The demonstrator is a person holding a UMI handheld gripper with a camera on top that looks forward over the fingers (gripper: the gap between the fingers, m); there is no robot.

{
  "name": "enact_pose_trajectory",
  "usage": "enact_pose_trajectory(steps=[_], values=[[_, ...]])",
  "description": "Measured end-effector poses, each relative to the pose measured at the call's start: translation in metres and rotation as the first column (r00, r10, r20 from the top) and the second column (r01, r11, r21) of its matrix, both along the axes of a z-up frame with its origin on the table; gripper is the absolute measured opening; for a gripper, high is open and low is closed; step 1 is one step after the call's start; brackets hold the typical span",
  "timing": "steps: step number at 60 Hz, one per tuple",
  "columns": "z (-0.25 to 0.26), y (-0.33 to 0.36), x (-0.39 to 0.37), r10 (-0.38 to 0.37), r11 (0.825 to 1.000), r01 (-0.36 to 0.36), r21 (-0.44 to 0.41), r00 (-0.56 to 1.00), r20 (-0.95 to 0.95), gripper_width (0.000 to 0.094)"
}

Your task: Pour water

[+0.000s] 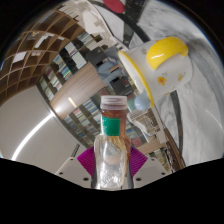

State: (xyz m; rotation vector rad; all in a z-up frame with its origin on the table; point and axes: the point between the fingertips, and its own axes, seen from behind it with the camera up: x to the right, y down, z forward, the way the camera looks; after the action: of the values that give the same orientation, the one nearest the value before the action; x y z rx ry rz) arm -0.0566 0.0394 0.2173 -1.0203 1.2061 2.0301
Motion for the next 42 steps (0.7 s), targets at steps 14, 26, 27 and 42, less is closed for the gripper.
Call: enact_pose_trajectory(steps=[14, 26, 27, 42], values=[[0.0, 0.01, -0.002, 0.039, 0.999, -0.039, 0.012, 0.999, 0.005, 0.0412], [0.078, -0.02, 0.026, -0.118, 0.975, 0.015, 0.224, 0.884, 0.453, 0.041], [0.083, -0.004, 0.028, -0.155, 0.967, 0.025, 0.254, 0.85, 0.504, 0.0411], [0.165, -0.006, 0.159, -0.601, 0.796, 0.083, 0.599, -0.004, 0.799, 0.0414]])
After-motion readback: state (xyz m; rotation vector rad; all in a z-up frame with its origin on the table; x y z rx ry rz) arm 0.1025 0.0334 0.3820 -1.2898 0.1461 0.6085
